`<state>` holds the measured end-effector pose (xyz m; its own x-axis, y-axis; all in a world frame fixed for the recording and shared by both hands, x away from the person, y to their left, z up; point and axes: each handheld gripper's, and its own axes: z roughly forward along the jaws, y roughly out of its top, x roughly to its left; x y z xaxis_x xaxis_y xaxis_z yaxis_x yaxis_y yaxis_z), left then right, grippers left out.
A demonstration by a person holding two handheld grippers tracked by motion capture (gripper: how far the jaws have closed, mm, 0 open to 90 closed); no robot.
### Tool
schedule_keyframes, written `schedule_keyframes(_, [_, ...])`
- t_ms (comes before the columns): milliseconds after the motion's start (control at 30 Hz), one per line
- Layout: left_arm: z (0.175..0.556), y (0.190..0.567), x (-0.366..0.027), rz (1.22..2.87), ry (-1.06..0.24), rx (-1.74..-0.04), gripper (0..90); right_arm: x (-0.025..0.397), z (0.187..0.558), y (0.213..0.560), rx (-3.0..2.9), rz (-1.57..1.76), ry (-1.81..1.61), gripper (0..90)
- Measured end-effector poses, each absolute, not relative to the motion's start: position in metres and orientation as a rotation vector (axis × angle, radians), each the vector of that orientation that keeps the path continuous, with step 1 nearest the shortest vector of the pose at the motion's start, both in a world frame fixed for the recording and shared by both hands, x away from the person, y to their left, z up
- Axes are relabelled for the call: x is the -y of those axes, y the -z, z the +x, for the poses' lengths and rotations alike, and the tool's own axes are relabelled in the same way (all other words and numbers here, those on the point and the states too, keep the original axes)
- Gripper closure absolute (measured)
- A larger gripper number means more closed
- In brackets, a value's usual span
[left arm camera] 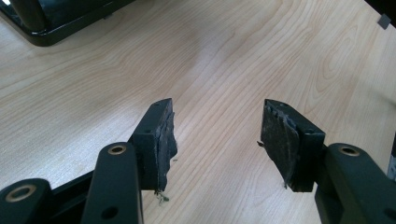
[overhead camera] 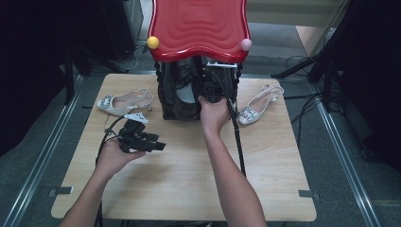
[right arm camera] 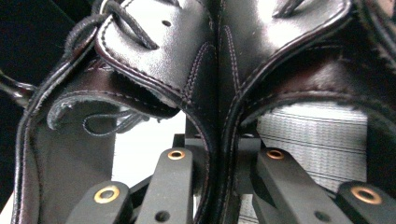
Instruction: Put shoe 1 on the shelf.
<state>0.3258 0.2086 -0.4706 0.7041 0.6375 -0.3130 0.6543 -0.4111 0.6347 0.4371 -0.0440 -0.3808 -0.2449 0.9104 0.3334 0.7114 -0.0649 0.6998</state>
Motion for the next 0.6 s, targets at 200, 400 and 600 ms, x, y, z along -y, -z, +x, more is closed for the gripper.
schedule_keyframes(200, [0.3263,0.4710,-0.2086,2.140,0.030,-0.982,44.8,0.0424,0.4384,0.3813,-1.955,1.771,-1.218,79.1])
schedule_keyframes(400, [0.3260,0.4708,-0.2077,2.146,0.027,-0.977,44.9,0.0376,0.4376,0.3832,-1.977,1.740,-1.208,72.2])
schedule_keyframes(600, [0.3262,0.4709,-0.2073,2.144,0.030,-0.974,44.8,0.0411,0.4376,0.3832,-1.991,1.734,-1.267,65.7])
